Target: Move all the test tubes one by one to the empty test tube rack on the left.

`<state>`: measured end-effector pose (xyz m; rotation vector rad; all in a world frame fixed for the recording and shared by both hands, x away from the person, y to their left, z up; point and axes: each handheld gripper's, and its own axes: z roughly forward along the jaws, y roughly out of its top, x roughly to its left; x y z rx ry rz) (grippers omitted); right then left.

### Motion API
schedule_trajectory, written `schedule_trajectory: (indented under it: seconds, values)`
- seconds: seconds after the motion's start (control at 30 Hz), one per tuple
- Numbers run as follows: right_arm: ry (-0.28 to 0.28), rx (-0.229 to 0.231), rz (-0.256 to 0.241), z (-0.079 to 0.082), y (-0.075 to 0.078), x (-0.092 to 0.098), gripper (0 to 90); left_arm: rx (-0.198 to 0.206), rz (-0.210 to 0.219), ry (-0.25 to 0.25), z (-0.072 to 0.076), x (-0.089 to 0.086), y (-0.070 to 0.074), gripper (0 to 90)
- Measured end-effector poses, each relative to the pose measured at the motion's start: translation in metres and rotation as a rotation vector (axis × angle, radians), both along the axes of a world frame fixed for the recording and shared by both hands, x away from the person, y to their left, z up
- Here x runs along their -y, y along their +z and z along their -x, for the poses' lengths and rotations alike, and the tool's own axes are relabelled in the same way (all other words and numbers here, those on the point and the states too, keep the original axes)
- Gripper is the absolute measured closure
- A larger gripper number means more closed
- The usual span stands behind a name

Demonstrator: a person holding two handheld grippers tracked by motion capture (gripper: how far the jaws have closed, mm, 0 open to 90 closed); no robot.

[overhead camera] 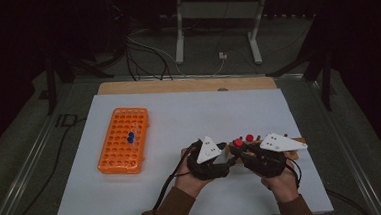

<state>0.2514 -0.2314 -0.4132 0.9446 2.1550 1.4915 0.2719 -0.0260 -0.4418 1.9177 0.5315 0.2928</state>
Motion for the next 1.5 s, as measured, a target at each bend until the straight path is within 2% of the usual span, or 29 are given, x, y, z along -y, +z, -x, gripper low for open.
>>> schedule_trajectory:
  seconds: [0.1, 0.2, 0.27, 0.37, 0.57, 0.83, 1.13, 1.5]
  values:
    - [0.007, -0.006, -0.004, 0.000, -0.001, -0.001, 74.2, -0.010, -0.011, -0.013, -0.002, 0.001, -0.002, 60.6]
    - [0.006, -0.005, 0.005, 0.000, -0.002, -0.002, 74.2, -0.003, -0.017, -0.029, -0.001, 0.002, -0.004, 72.5]
    - [0.004, -0.014, 0.006, -0.001, -0.002, -0.002, 74.2, 0.008, -0.025, -0.032, 0.001, 0.004, -0.005, 74.4]
    - [0.006, -0.016, 0.002, -0.001, -0.002, -0.001, 72.4, 0.006, -0.026, -0.027, 0.000, 0.003, -0.005, 75.2]
    - [-0.019, 0.001, -0.044, -0.002, 0.003, 0.007, 44.4, -0.012, -0.024, 0.011, -0.005, -0.005, -0.006, 75.3]
    - [-0.153, 0.020, -0.040, -0.004, 0.005, 0.020, 15.2, -0.024, -0.015, 0.065, -0.008, -0.023, -0.007, 75.4]
    - [-0.257, 0.007, -0.021, -0.010, 0.003, 0.028, 2.7, -0.018, 0.001, 0.115, -0.007, -0.048, -0.001, 75.4]
    - [-0.301, 0.013, -0.038, -0.010, 0.003, 0.034, 0.0, -0.018, 0.024, 0.196, -0.005, -0.087, 0.002, 75.4]
